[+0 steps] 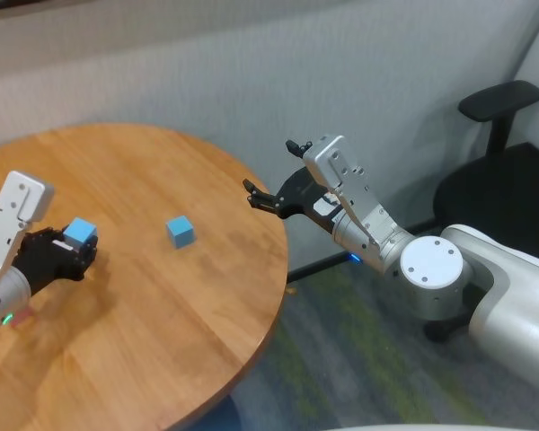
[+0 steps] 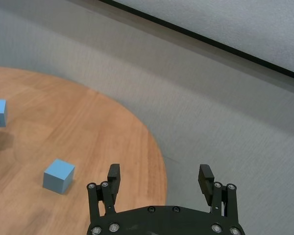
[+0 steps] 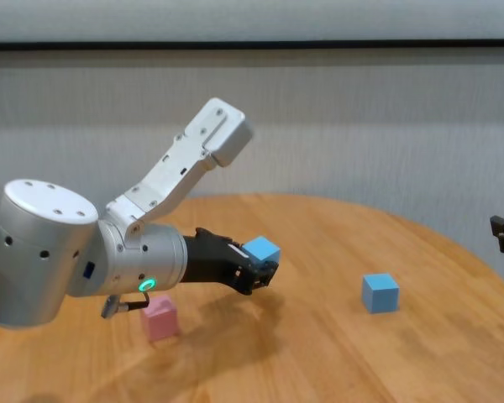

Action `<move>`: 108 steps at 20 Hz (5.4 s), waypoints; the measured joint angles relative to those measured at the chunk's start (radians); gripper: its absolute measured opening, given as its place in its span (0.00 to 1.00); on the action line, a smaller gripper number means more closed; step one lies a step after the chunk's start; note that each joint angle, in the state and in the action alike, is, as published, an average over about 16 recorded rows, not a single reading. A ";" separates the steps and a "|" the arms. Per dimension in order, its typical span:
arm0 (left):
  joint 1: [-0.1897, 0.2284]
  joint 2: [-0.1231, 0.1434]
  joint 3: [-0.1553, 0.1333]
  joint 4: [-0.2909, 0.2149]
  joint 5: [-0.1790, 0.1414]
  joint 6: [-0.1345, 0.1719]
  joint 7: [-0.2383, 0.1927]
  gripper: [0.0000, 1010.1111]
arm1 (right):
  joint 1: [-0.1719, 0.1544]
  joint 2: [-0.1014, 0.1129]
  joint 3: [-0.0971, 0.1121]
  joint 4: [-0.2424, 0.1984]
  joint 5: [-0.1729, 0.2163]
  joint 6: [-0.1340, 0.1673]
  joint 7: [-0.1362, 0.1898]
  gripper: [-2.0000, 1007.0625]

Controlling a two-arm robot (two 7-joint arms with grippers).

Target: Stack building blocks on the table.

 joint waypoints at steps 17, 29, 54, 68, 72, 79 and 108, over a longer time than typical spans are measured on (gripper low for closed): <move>-0.056 -0.065 -0.018 0.179 0.044 -0.057 0.007 0.39 | 0.000 0.000 0.000 0.000 0.000 0.000 0.000 1.00; -0.068 -0.077 -0.039 0.206 0.064 -0.066 0.018 0.57 | 0.000 0.000 0.000 0.000 0.000 0.000 0.000 1.00; 0.227 0.251 -0.196 -0.354 -0.102 0.007 -0.095 0.99 | 0.000 0.000 0.000 0.000 0.000 0.000 0.000 1.00; 0.272 0.309 -0.218 -0.408 -0.130 -0.003 -0.106 0.99 | 0.002 -0.021 0.007 -0.014 0.024 0.017 0.029 1.00; 0.270 0.305 -0.217 -0.405 -0.129 -0.003 -0.107 0.99 | 0.002 -0.047 0.014 -0.025 0.051 0.035 0.050 1.00; 0.267 0.302 -0.216 -0.401 -0.129 -0.002 -0.108 0.99 | -0.001 -0.109 0.032 -0.035 0.114 0.080 0.085 1.00; 0.264 0.298 -0.215 -0.397 -0.128 -0.001 -0.109 0.99 | 0.065 -0.279 0.030 0.134 0.117 0.186 0.147 1.00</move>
